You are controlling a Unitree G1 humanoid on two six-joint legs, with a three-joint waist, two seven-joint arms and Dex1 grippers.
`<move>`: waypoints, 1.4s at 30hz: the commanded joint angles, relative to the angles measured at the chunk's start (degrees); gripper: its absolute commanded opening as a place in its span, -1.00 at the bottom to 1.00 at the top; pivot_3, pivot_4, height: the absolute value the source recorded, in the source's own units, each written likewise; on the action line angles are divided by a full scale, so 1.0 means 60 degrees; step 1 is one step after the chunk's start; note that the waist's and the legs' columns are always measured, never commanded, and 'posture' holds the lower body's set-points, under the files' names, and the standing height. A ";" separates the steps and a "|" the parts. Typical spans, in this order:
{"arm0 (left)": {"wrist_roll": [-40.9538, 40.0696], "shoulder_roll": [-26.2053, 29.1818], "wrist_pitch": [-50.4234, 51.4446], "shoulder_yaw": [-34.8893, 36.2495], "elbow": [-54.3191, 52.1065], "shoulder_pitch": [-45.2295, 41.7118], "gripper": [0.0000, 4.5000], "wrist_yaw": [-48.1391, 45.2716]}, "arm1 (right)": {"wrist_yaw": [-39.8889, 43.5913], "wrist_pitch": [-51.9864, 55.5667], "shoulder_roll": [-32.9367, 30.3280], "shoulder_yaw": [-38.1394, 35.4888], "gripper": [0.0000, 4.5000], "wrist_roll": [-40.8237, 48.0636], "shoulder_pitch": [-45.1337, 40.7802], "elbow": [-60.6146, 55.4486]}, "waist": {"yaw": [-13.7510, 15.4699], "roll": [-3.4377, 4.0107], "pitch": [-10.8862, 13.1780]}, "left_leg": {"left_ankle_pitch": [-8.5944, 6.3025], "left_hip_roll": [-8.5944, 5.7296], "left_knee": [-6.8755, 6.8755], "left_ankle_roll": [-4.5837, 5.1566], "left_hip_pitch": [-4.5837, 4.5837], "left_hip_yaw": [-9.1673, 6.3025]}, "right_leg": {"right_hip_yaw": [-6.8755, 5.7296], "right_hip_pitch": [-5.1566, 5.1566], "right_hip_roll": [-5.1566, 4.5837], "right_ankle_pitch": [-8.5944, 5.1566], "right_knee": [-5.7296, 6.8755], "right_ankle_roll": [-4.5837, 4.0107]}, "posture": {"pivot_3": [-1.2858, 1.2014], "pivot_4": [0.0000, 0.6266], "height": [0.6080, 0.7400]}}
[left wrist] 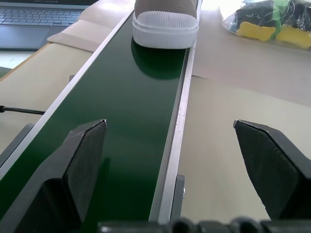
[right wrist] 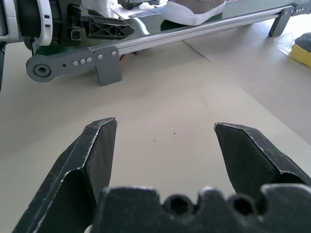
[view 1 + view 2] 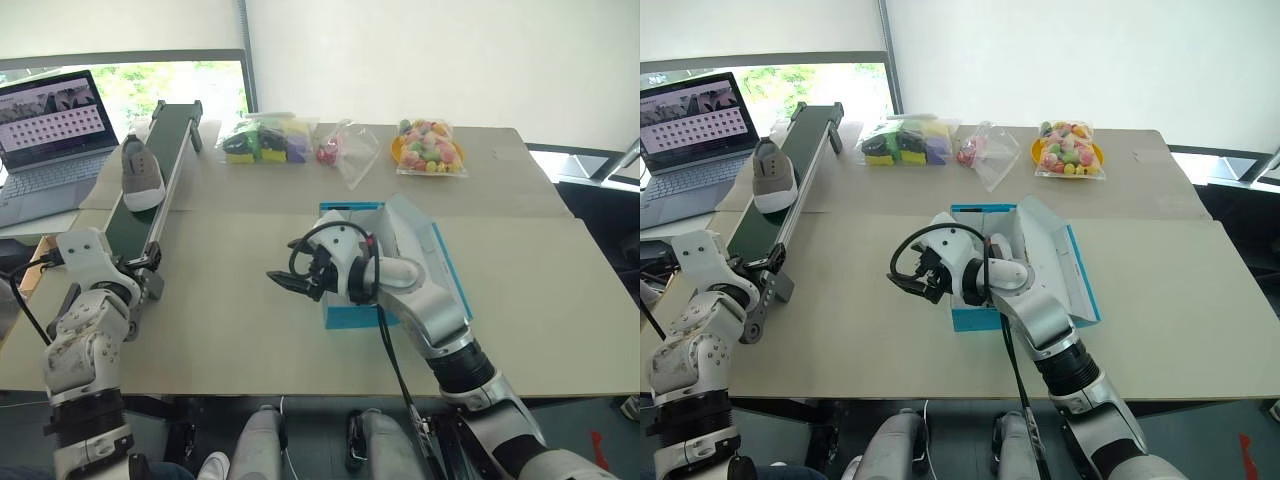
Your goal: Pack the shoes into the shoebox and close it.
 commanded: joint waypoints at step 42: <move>-0.0067 -0.0176 0.0537 0.0614 -0.0037 -0.0332 -0.47 0.0738 | -0.0216 0.0716 0.0361 -0.0922 0.70 0.0564 -0.0334 -0.0710 | 0.0187 -0.0003 -0.0004 | 0.0001 -0.0006 0.0004 -0.0005 0.0010 -0.0007 | -0.0005 0.0015 -0.0004 0.0003 0.0009 -0.0005 | 0.03 -0.52 0.10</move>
